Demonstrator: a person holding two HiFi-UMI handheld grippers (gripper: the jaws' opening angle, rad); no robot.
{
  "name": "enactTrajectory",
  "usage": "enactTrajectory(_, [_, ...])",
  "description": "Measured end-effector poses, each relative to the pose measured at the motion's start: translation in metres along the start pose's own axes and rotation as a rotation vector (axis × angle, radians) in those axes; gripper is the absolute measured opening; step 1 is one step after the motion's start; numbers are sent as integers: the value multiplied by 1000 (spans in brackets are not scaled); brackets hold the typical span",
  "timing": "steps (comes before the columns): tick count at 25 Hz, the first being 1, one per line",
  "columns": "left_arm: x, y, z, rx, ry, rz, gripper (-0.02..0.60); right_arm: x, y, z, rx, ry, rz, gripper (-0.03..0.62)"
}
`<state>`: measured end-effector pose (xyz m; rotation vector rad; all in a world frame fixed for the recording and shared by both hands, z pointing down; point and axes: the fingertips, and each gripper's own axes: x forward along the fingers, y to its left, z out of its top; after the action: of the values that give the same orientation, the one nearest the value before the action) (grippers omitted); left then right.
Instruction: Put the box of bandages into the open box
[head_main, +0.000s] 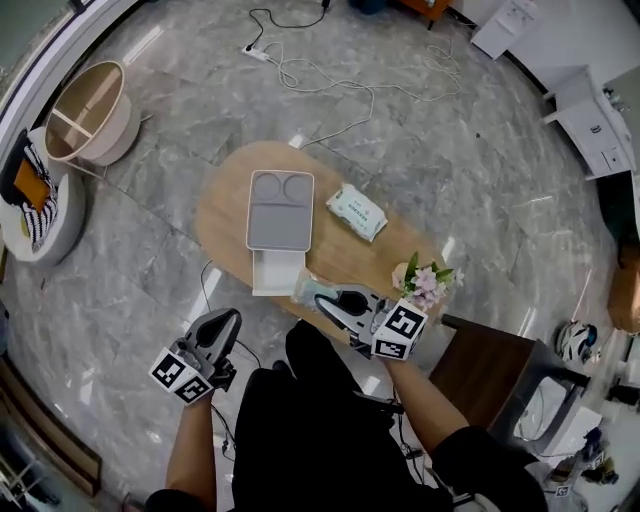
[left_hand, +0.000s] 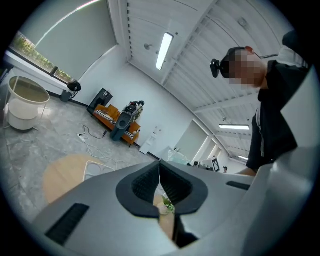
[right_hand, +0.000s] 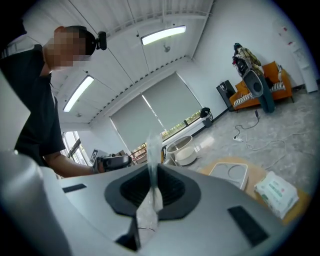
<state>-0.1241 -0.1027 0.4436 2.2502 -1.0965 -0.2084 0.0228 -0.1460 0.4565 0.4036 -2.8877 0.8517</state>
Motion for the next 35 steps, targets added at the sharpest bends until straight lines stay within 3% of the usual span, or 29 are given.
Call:
enactTrajectory(7, [22, 51, -20, -50, 31, 11, 18, 45, -50, -47, 148, 68, 50, 37])
enactTrajectory(13, [41, 109, -48, -96, 85, -31, 18, 80, -95, -94, 316, 70, 7, 37])
enactTrajectory(22, [59, 169, -84, -122, 146, -80, 18, 110, -134, -177, 442, 128, -51, 37])
enactTrajectory(29, [57, 187, -109, -159, 168, -87, 18, 132, -160, -213, 455, 216, -97, 37])
enactTrajectory(35, [56, 193, -122, -180, 180, -92, 18, 147, -165, -230, 328, 347, -106, 37])
